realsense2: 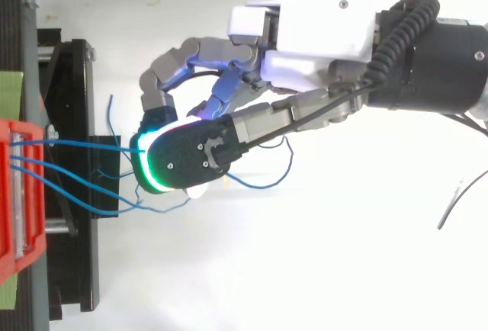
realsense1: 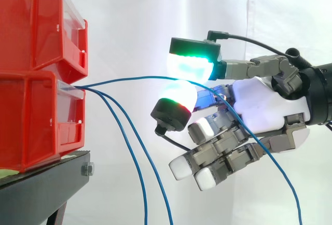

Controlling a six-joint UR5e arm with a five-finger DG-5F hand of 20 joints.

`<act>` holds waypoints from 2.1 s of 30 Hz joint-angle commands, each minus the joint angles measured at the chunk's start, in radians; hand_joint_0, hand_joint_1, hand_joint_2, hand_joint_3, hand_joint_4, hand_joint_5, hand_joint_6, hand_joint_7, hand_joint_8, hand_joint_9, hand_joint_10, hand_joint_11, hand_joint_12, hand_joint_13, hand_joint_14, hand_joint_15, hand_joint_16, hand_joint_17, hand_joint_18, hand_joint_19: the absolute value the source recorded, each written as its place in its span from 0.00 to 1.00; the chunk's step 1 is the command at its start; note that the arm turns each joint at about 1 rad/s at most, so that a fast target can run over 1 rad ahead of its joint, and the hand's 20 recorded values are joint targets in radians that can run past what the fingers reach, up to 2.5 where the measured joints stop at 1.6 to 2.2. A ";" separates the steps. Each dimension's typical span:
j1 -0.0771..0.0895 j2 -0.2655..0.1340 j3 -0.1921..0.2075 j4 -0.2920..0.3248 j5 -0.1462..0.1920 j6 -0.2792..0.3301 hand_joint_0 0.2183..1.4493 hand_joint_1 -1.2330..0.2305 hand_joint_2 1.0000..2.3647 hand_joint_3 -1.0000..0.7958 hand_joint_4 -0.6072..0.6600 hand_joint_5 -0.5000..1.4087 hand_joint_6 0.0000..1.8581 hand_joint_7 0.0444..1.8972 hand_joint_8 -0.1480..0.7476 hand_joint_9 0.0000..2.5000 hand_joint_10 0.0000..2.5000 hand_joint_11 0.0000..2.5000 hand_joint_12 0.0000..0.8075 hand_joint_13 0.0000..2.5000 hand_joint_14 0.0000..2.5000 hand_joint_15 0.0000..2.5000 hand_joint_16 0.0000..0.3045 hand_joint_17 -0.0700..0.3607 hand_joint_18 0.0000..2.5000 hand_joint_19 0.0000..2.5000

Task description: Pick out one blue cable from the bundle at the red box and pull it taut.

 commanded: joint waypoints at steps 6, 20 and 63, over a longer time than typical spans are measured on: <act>-0.012 0.000 -0.002 0.002 -0.017 0.016 0.39 0.37 0.02 0.44 0.25 0.14 0.49 0.69 0.42 0.44 0.01 0.29 0.36 0.31 0.01 0.12 0.13 0.36 0.21 0.18; -0.015 0.000 -0.069 0.092 -0.022 0.072 0.40 0.37 0.02 0.44 0.24 0.15 0.49 0.69 0.42 0.44 0.01 0.29 0.36 0.31 0.01 0.13 0.13 0.36 0.21 0.18; -0.062 0.103 -0.169 0.031 -0.151 0.054 0.38 0.37 0.02 0.50 0.26 0.15 0.50 0.69 0.43 0.42 0.01 0.28 0.35 0.30 0.01 0.14 0.11 0.33 0.18 0.21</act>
